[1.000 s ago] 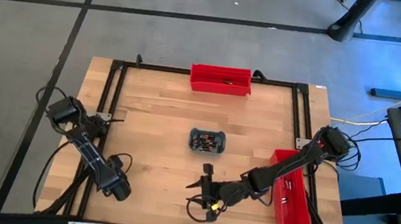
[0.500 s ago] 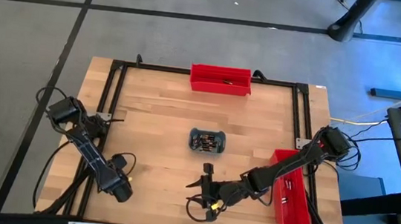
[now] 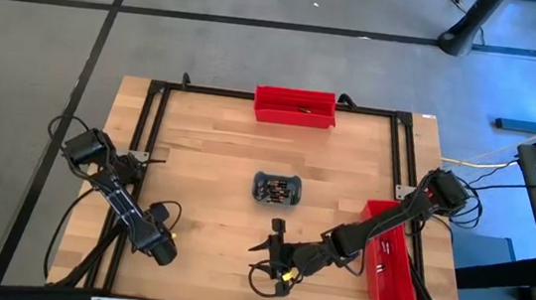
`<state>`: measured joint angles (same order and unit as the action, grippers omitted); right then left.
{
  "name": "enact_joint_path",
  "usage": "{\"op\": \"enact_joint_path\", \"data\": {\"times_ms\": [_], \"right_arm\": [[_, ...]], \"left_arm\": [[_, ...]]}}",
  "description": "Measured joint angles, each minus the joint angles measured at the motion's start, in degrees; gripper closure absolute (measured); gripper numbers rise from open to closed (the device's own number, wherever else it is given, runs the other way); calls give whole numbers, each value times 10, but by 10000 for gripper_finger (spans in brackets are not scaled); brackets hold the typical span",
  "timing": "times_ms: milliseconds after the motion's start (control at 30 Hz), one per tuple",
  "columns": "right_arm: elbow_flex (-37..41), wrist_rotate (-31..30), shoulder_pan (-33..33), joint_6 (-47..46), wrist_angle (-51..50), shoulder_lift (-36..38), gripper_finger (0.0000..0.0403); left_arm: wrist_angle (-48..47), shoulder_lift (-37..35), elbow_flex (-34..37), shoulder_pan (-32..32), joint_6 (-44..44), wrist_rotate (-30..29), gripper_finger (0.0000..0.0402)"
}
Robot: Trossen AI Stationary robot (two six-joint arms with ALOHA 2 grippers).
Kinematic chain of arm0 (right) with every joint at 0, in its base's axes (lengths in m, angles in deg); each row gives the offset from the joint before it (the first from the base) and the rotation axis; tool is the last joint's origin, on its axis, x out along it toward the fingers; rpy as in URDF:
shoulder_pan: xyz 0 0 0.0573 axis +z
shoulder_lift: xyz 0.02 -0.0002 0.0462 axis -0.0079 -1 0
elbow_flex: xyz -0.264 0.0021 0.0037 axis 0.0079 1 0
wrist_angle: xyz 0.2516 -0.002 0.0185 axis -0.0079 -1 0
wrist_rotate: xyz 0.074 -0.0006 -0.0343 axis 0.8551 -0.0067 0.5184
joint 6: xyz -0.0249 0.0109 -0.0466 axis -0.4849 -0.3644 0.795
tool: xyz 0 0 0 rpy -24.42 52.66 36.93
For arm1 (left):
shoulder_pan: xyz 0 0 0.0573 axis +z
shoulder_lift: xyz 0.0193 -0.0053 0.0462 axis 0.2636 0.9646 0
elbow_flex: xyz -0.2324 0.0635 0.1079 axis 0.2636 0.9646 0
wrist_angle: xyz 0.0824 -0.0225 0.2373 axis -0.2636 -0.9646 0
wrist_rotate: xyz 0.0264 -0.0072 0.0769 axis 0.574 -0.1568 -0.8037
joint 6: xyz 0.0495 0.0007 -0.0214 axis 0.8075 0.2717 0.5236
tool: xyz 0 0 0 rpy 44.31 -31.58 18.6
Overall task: Sort batteries
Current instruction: Put the silver battery into the bottom red bin
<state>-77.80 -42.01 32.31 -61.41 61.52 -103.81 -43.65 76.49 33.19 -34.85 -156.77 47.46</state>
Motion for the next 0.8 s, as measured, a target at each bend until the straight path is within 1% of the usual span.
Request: {"op": "enact_joint_path", "data": {"times_ms": [67, 133, 267, 300, 367, 500, 667, 800], "right_arm": [[0, 0, 0, 0, 0, 0, 230], [0, 0, 0, 0, 0, 0, 230], [0, 0, -3, 0, 0, 0, 230], [0, 0, -5, 0, 0, 0, 230], [0, 0, -6, 0, 0, 0, 230], [0, 7, -9, -3, -2, 0, 230], [0, 10, -8, -3, -4, 0, 230], [0, 10, -8, -3, -5, 0, 230]], "left_arm": [[0, 1, -6, 1, 4, -7, 401], [0, 3, -21, 5, 6, -32, 401], [0, 2, -73, 12, 8, -116, 401], [-1, 2, -79, 12, 12, -125, 401], [-12, 2, -82, 11, 16, -123, 401], [-45, 2, -70, 10, 4, -92, 401], [-79, 2, -69, 3, 2, -89, 401], [-109, 2, -69, -17, -24, -87, 401]]}}
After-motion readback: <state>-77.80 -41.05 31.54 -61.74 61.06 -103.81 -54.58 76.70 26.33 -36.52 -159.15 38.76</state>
